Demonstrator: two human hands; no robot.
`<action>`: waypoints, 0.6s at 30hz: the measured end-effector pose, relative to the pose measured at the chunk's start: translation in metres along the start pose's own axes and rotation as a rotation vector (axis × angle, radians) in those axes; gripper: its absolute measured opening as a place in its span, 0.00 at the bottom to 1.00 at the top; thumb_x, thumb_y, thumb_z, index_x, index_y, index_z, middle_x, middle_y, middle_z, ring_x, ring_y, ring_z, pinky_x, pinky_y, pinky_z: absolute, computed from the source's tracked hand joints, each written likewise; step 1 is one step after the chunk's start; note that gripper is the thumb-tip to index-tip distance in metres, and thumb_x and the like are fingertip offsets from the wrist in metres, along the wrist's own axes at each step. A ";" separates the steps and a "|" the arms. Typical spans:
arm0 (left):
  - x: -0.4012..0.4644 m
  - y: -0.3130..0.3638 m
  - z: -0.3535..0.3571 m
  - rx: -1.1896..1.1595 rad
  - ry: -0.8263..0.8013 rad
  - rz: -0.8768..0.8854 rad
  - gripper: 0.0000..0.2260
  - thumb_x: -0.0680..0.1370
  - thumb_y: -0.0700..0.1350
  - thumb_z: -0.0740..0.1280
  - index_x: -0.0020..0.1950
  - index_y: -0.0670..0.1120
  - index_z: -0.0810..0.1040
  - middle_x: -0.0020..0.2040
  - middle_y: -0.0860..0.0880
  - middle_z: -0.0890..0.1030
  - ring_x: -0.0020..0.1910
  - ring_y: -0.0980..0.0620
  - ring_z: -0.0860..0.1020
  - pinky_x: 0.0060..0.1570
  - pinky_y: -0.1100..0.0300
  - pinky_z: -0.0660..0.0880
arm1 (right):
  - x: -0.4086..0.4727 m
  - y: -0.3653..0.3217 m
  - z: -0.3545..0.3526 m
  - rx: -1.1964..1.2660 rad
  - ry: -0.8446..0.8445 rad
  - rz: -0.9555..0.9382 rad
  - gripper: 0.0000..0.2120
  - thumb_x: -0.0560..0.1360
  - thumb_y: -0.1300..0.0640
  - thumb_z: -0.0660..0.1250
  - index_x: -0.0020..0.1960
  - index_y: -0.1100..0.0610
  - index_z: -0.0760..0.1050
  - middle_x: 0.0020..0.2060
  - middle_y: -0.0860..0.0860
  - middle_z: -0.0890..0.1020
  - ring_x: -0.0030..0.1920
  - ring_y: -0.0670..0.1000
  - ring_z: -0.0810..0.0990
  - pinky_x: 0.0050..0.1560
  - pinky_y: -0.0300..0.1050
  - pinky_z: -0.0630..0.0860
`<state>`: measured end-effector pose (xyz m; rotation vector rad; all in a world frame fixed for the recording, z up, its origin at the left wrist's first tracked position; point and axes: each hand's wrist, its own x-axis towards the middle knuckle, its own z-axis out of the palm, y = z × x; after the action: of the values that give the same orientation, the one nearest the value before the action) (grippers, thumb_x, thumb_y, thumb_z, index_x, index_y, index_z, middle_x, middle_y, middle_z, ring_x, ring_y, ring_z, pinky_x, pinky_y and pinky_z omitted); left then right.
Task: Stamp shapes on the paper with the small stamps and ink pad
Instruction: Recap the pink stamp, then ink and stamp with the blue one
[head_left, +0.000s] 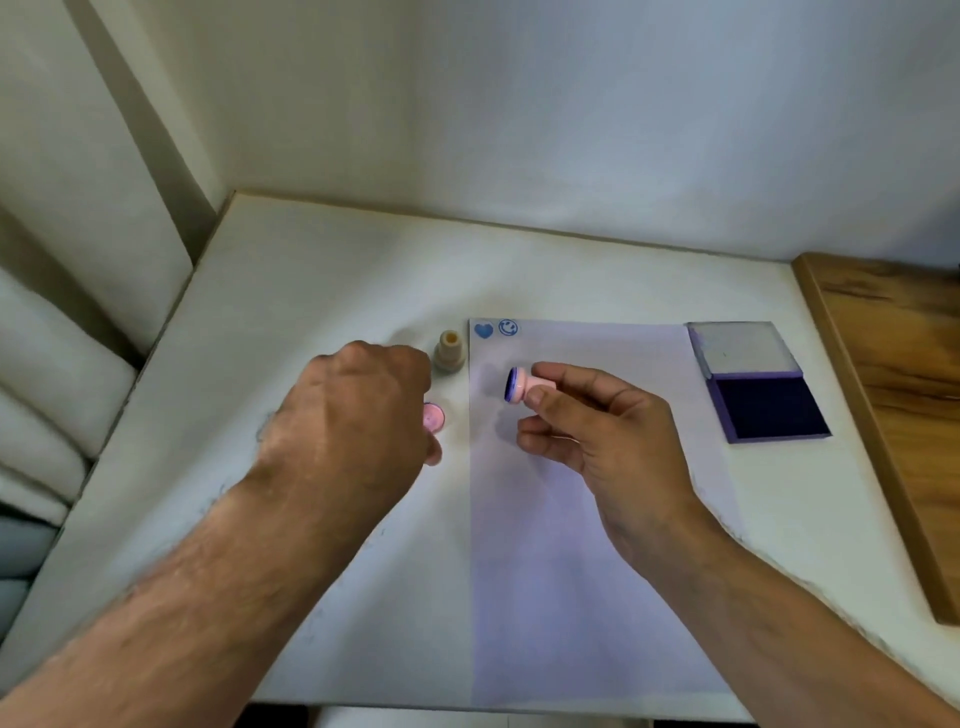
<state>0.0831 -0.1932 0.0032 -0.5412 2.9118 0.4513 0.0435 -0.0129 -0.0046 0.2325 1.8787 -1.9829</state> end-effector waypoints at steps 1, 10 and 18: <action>-0.001 0.000 0.002 0.028 -0.006 0.016 0.11 0.72 0.54 0.72 0.53 0.54 0.78 0.41 0.55 0.78 0.42 0.49 0.75 0.44 0.56 0.78 | 0.000 0.001 0.001 -0.005 -0.013 -0.003 0.08 0.73 0.66 0.71 0.50 0.59 0.84 0.40 0.56 0.86 0.34 0.54 0.82 0.39 0.45 0.82; 0.002 0.003 0.007 0.081 -0.012 0.063 0.06 0.76 0.51 0.65 0.48 0.53 0.80 0.42 0.52 0.80 0.40 0.49 0.79 0.39 0.59 0.76 | 0.004 0.002 0.001 -0.037 -0.061 -0.052 0.08 0.72 0.68 0.71 0.50 0.60 0.83 0.38 0.58 0.85 0.31 0.54 0.82 0.30 0.44 0.79; 0.001 0.009 0.002 -0.195 -0.032 0.033 0.04 0.72 0.52 0.69 0.46 0.56 0.80 0.39 0.56 0.82 0.41 0.55 0.80 0.41 0.59 0.78 | 0.009 0.004 0.001 -0.083 -0.084 -0.095 0.09 0.74 0.68 0.69 0.48 0.55 0.82 0.39 0.54 0.86 0.32 0.54 0.82 0.30 0.46 0.81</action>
<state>0.0789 -0.1855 0.0037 -0.5056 2.8667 0.7475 0.0374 -0.0156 -0.0115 0.0366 1.9463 -1.9381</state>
